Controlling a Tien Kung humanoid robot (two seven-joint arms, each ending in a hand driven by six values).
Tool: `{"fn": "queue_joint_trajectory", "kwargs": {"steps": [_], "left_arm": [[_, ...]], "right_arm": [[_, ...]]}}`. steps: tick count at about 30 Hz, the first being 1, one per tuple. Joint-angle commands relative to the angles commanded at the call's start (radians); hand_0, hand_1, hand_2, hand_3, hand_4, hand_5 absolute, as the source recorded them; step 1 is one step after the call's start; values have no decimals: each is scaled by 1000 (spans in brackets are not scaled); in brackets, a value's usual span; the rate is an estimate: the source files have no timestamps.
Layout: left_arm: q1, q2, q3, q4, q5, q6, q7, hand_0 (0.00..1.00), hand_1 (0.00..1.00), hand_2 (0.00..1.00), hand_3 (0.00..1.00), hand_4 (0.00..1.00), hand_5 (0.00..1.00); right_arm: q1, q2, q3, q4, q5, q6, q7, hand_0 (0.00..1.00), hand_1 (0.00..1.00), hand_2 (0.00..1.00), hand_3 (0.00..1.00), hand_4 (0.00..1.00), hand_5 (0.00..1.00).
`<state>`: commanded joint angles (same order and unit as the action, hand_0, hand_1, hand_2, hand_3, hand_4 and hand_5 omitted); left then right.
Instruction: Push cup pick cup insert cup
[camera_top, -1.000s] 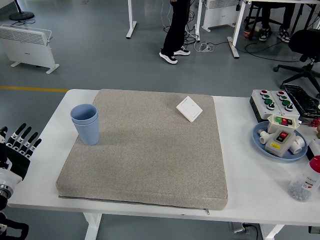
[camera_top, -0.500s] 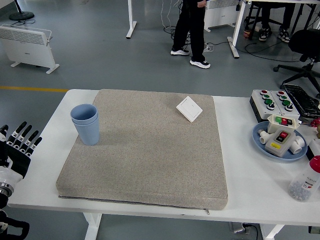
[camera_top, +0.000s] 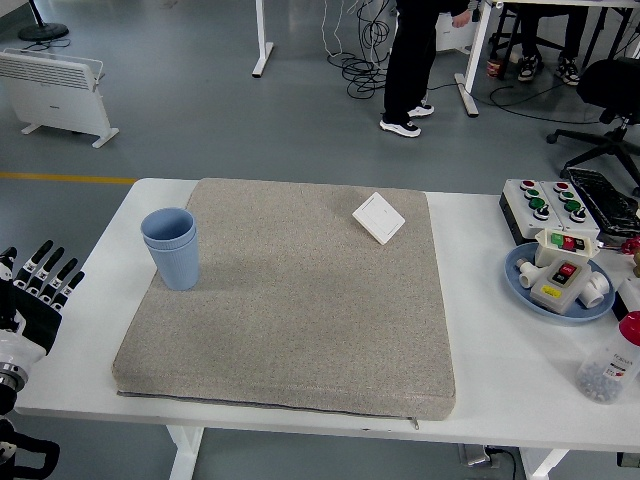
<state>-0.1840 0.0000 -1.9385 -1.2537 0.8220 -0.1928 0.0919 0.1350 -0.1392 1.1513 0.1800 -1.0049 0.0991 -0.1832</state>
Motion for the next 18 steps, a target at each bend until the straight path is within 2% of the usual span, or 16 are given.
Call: {"fn": "queue_joint_trajectory", "kwargs": {"steps": [18], "left_arm": [[-7, 0, 1, 1, 2, 0, 1, 836, 854, 911, 817, 609, 998]], "right_arm": [[2, -1, -1, 0, 7, 0, 0, 781, 696, 705, 580, 146, 484]]}}
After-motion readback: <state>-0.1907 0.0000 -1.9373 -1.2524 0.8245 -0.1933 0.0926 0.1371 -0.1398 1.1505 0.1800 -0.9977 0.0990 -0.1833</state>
